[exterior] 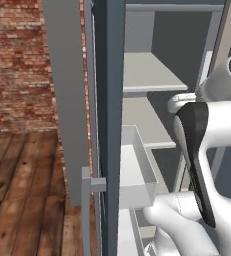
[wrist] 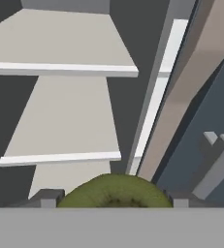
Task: Take the mango, orange, and kiwi from the freezer and place them in the bowl on the counter.
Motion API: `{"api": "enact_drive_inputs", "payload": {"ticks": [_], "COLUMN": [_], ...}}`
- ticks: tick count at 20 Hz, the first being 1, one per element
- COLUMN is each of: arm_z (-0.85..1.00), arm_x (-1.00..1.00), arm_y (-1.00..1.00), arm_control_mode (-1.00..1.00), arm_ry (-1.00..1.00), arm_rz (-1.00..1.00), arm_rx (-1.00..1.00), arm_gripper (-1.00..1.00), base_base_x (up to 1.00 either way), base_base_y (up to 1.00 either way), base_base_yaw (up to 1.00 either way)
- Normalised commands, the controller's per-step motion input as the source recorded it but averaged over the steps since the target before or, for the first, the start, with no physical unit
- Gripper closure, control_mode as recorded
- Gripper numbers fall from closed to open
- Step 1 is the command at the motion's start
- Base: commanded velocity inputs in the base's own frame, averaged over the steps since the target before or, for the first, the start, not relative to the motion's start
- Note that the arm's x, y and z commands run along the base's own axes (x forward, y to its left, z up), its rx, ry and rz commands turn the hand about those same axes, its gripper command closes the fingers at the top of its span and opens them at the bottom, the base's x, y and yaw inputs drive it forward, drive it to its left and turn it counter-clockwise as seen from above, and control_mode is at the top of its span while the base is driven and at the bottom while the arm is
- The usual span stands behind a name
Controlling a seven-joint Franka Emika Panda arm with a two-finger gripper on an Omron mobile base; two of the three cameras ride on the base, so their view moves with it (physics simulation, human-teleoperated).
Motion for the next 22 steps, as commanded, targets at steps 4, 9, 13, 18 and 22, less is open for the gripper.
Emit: {"api": "enact_drive_inputs", "payload": {"ticks": [4,9,13,18,22], "arm_z": [-0.23,0.00,0.00,0.00,0.00], "arm_x": [-0.21,0.00,0.00,0.00,0.00], "arm_y": [0.00,0.00,0.00,0.00,0.00], "arm_control_mode": [1.00,1.00,1.00,1.00,1.00], "arm_ry": [-0.03,0.00,0.00,0.00,0.00], "arm_rz": [0.02,0.00,0.00,0.00,0.00], "arm_rx": [-0.01,0.00,0.00,0.00,0.00], "arm_gripper": [1.00,1.00,1.00,1.00,1.00], "base_base_x": [-0.20,-1.00,-0.98,-0.68,-0.51], "base_base_y": [0.00,-0.07,-0.36,-0.82,-0.27], "base_base_yaw": [0.02,0.07,0.06,0.07,0.53]}}
